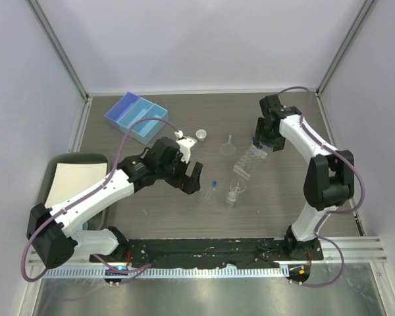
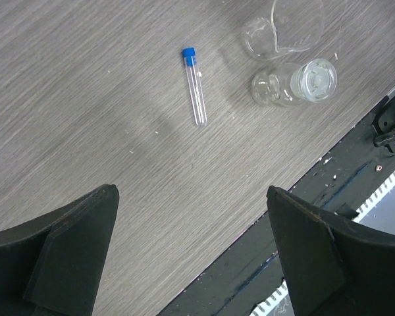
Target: Organize the chemistry lab equipment
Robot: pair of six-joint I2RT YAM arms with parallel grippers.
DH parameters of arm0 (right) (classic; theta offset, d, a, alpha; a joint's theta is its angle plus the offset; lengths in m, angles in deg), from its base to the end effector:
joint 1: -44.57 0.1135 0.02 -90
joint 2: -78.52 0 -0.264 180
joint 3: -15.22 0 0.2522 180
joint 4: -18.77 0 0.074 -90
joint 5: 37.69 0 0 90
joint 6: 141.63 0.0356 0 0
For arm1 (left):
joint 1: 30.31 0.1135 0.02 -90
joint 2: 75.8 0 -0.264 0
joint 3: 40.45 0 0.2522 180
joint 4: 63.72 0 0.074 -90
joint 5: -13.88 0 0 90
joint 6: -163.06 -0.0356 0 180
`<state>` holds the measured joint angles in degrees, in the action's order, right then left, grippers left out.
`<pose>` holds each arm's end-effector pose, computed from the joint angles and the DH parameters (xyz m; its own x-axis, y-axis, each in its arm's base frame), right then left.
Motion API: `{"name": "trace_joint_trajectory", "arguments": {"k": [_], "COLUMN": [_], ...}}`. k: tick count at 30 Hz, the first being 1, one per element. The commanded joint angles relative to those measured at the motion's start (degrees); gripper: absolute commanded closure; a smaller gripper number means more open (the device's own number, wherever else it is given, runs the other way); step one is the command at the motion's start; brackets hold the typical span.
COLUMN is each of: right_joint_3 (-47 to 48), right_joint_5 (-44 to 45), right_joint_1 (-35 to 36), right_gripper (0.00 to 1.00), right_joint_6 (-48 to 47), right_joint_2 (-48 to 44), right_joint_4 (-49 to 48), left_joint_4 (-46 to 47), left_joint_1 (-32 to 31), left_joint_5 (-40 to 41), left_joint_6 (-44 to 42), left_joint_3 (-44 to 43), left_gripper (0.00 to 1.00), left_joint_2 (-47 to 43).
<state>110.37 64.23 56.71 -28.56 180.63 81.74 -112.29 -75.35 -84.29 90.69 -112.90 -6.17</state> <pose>0.3565 0.0692 0.2388 -0.8983 0.1989 -0.3917 0.2343 0.9712 -0.0440 0.1775 -0.1849 0.2952 -0.7157 0.2925 -0.6342 0.5810 0.7532 -0.3084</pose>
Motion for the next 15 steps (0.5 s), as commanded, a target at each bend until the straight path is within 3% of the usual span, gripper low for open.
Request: {"name": "trace_joint_trajectory", "arguments": {"k": [1,15], "right_joint_3": [0.53,-2.8], "right_joint_5": [3.28,-0.58], "right_joint_1": [-0.1,0.08], "right_gripper": [0.35,0.35], "right_joint_6": [0.31,-1.54], "right_joint_2": [-10.68,-22.9], "right_joint_4": [1.76,1.86], "left_joint_4": [-0.17,2.11], "left_joint_1": [-1.28,-3.3], "left_joint_5": [0.51,7.63], "left_joint_6": [0.3,7.68], "left_joint_3": [-1.33,-3.79], "left_gripper": [0.0,0.02], "left_joint_2": [2.09,14.64]}}
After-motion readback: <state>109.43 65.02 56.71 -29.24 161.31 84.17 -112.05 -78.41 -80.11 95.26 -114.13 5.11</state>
